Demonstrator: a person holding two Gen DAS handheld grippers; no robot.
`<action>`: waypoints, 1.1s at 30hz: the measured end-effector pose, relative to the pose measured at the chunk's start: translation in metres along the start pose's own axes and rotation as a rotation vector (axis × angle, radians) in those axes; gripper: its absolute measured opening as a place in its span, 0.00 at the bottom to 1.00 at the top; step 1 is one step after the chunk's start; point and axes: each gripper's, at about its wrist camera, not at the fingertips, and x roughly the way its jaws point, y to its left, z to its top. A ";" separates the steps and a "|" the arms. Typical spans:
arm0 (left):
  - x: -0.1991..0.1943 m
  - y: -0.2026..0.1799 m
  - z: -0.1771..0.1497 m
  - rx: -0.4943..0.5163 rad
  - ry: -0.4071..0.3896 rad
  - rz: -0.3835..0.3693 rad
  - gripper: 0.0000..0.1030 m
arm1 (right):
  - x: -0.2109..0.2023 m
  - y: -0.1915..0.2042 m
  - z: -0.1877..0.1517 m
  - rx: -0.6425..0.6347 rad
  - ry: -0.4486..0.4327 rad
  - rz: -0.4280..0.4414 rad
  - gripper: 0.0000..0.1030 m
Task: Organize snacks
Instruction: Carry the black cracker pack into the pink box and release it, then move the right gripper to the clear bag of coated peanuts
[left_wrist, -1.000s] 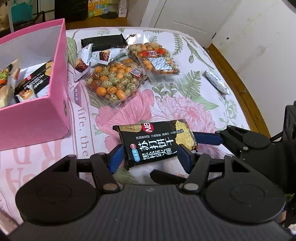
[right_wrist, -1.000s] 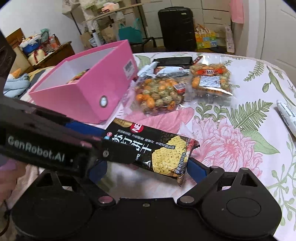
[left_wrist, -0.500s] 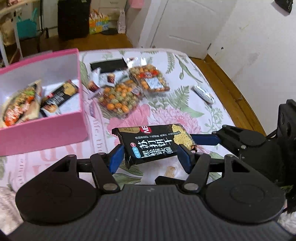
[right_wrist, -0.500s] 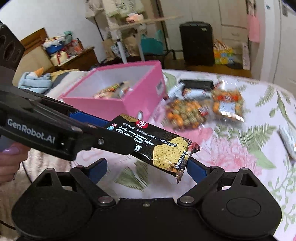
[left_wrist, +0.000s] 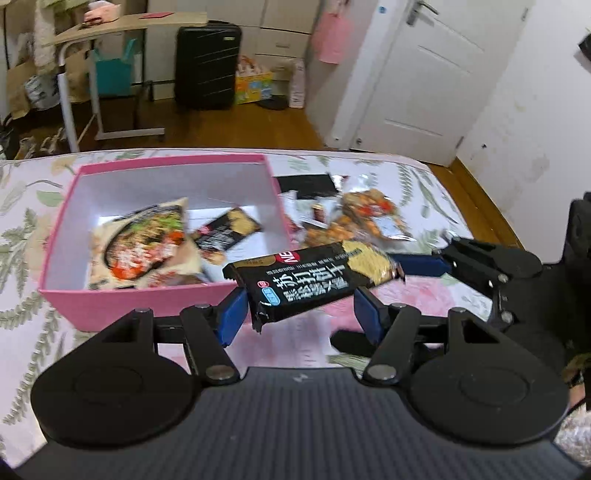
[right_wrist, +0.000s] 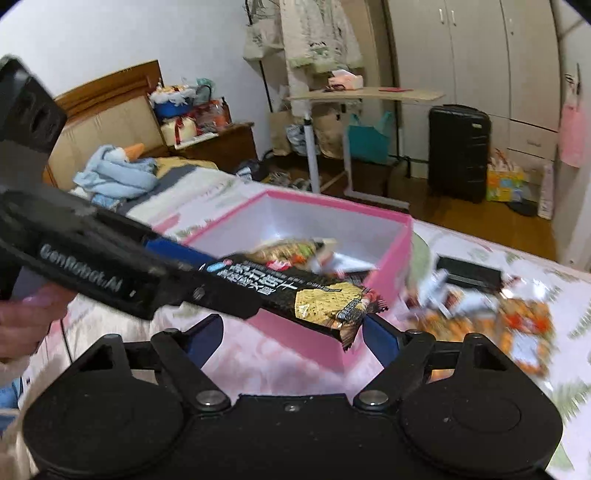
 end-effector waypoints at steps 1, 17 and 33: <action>0.000 0.008 0.003 -0.007 -0.007 0.017 0.59 | 0.009 -0.001 0.007 0.004 -0.003 0.019 0.83; 0.065 0.115 0.019 -0.198 0.017 0.166 0.62 | 0.139 -0.005 0.043 0.055 0.141 0.087 0.83; 0.006 0.059 0.000 -0.115 -0.069 0.175 0.62 | 0.005 -0.031 0.000 0.132 0.028 0.007 0.84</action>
